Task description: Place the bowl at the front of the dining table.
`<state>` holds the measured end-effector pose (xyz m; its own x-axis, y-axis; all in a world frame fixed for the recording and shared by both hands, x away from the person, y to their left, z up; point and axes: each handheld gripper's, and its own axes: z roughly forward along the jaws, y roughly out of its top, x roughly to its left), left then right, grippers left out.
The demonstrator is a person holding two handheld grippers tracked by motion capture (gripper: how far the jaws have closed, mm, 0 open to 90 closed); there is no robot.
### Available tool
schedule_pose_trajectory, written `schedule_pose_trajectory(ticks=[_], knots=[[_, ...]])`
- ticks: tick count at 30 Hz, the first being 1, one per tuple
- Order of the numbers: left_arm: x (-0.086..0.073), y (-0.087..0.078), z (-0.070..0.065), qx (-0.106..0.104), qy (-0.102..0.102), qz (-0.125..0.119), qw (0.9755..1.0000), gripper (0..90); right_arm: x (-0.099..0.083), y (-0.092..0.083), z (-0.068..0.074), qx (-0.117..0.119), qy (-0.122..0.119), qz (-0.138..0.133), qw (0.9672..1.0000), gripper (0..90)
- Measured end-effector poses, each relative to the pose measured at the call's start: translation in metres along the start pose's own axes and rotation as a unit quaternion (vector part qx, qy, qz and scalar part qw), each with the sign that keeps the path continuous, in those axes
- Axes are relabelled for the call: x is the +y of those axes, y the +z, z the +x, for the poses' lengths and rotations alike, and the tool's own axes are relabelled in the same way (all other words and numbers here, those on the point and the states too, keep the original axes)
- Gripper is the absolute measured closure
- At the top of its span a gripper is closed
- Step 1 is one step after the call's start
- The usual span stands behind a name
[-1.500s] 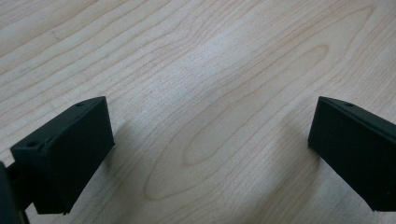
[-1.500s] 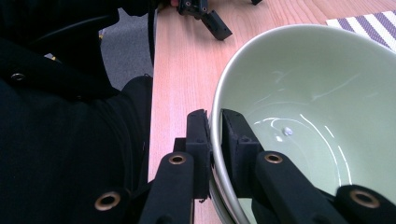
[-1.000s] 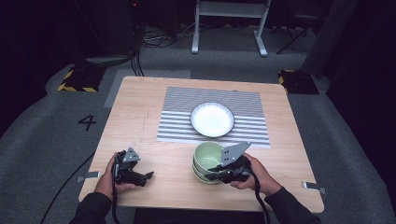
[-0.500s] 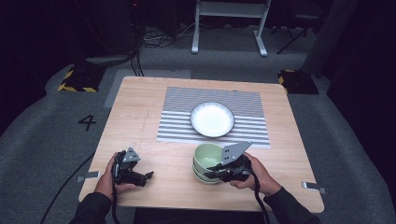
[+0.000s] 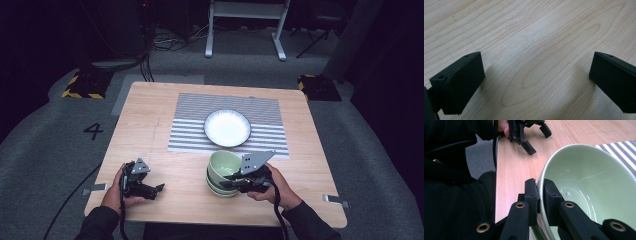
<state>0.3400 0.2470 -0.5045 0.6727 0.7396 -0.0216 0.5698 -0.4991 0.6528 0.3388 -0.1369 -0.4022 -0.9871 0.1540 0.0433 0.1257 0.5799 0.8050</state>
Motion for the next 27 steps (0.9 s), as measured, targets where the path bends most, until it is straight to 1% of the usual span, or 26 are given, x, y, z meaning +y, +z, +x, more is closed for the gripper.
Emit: schedule_pose_trajectory(ticks=[2,5,10,14,16,19,21,27], knots=[[0.000,0.000,0.000,0.000,0.000,0.000,1.0000,0.1,0.000,-0.002,0.000,-0.008,0.002,-0.007,0.9999,82.9],[0.000,0.000,0.000,0.000,0.000,0.000,1.0000,0.1,0.001,-0.004,0.000,-0.009,0.000,-0.013,0.9999,82.9],[0.000,0.000,0.000,0.001,0.000,0.000,1.0000,0.1,0.006,-0.011,0.000,-0.021,0.000,-0.023,0.9995,82.8],[0.000,0.000,0.000,0.001,0.000,0.000,1.0000,0.1,0.008,-0.014,0.000,-0.030,0.001,-0.028,0.9992,82.9],[0.000,0.000,0.000,0.001,0.000,0.000,1.0000,0.1,0.010,-0.017,-0.002,-0.039,0.000,-0.029,0.9988,82.9],[0.000,0.000,0.000,0.001,0.000,0.000,1.0000,0.1,0.012,-0.020,-0.004,-0.046,0.001,-0.035,0.9983,82.8],[0.000,0.000,0.000,0.001,0.000,0.000,1.0000,0.1,0.014,-0.022,-0.004,-0.056,-0.001,-0.035,0.9978,82.7],[0.000,0.000,0.000,0.001,0.000,0.000,1.0000,0.1,0.018,-0.026,-0.007,-0.067,-0.003,-0.039,0.9970,82.7]])
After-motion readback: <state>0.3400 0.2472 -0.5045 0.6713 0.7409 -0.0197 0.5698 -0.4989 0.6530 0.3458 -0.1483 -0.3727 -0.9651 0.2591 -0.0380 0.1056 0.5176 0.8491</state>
